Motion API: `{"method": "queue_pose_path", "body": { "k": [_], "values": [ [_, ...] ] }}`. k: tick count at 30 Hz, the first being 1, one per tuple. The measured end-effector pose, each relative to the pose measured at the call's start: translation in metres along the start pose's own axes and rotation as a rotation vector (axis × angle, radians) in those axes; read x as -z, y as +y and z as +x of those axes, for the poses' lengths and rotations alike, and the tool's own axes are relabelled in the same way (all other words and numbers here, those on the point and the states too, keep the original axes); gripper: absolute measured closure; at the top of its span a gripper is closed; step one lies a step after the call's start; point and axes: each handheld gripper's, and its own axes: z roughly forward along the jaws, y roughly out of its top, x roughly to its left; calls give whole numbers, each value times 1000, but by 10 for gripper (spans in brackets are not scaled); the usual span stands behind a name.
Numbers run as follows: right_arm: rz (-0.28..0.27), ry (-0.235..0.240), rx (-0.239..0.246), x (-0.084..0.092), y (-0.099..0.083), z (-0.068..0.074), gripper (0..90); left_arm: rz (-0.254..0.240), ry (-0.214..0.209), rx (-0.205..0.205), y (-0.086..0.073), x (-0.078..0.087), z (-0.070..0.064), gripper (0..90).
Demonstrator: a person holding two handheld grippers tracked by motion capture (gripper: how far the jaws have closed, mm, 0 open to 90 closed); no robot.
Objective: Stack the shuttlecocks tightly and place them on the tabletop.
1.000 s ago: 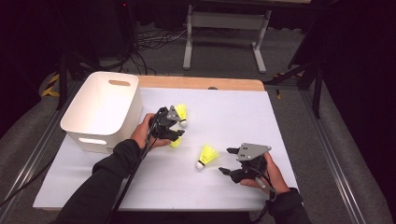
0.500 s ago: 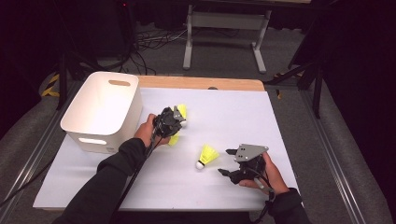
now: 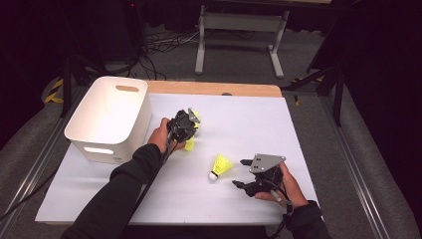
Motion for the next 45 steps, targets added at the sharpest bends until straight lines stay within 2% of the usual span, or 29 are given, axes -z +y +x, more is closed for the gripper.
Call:
{"method": "queue_pose_path", "body": {
  "k": [2, 11, 19, 25, 32, 36, 41, 43, 45],
  "values": [
    [3, 2, 3, 0, 0, 0, 279, 15, -17, 2, -1, 0, -1, 848],
    [6, 3, 1, -1, 0, 0, 275, -19, 26, 7, 0, 6, 0, 757],
    [-1, -6, -3, 0, 0, -1, 275, -46, 49, 8, 0, 12, 3, 741],
    [-4, -9, -2, 1, 1, 0, 274, -40, 56, 4, 0, 15, 3, 746],
    [-30, -29, -11, 5, 1, -1, 278, -110, 61, -4, 0, 33, 3, 720],
    [-48, -49, -18, 7, 2, -1, 282, -149, 43, -25, -3, 48, -1, 723],
    [-63, -72, -26, 9, 3, -2, 282, -187, 50, -40, -12, 57, -7, 715],
    [-69, -77, -28, 9, 3, -1, 283, -214, 36, -50, -21, 63, -11, 711],
    [-75, -85, -27, 9, 4, 0, 283, -214, 49, -68, -28, 67, -13, 706]
  ]
}}
